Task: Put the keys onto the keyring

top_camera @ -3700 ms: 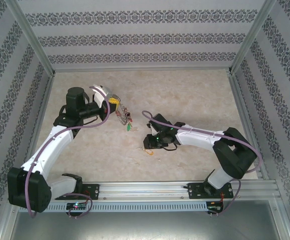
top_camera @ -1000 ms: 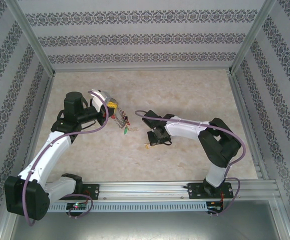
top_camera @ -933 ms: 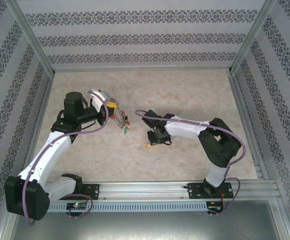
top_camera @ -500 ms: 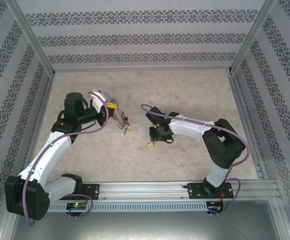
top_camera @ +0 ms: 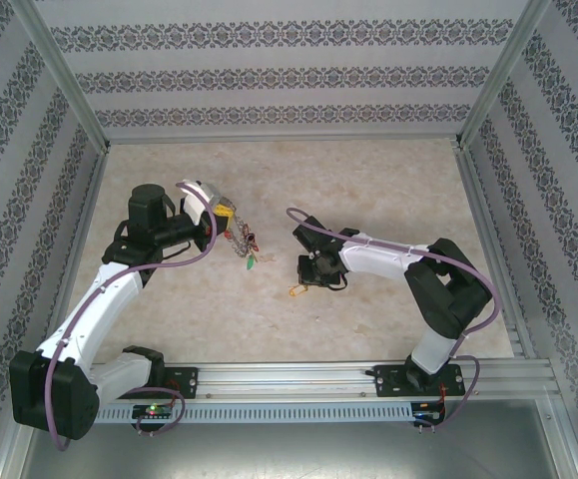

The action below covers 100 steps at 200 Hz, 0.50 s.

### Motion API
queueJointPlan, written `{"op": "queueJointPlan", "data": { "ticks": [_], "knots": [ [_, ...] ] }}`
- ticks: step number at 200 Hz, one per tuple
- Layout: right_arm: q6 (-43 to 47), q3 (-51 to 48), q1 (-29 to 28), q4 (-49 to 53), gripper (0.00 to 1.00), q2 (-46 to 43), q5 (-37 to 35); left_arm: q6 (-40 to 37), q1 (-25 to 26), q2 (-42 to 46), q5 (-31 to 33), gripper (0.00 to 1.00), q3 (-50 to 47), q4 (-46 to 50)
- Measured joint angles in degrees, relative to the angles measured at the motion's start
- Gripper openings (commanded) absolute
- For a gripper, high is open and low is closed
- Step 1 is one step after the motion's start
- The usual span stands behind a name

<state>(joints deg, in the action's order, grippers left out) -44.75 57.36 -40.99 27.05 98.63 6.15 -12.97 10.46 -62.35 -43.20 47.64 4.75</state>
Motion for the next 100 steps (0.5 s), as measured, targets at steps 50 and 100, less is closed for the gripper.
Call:
{"op": "queueJointPlan", "data": {
  "ticks": [50, 100],
  "knots": [
    [-0.5, -0.1, 0.0, -0.6, 0.25, 0.1, 0.4, 0.0, 0.0, 0.0, 0.0, 0.00, 0.0, 0.0],
    [-1.9, -0.7, 0.0, -0.5, 0.28, 0.1, 0.3, 0.0, 0.0, 0.0, 0.0, 0.00, 0.0, 0.0]
  ]
}}
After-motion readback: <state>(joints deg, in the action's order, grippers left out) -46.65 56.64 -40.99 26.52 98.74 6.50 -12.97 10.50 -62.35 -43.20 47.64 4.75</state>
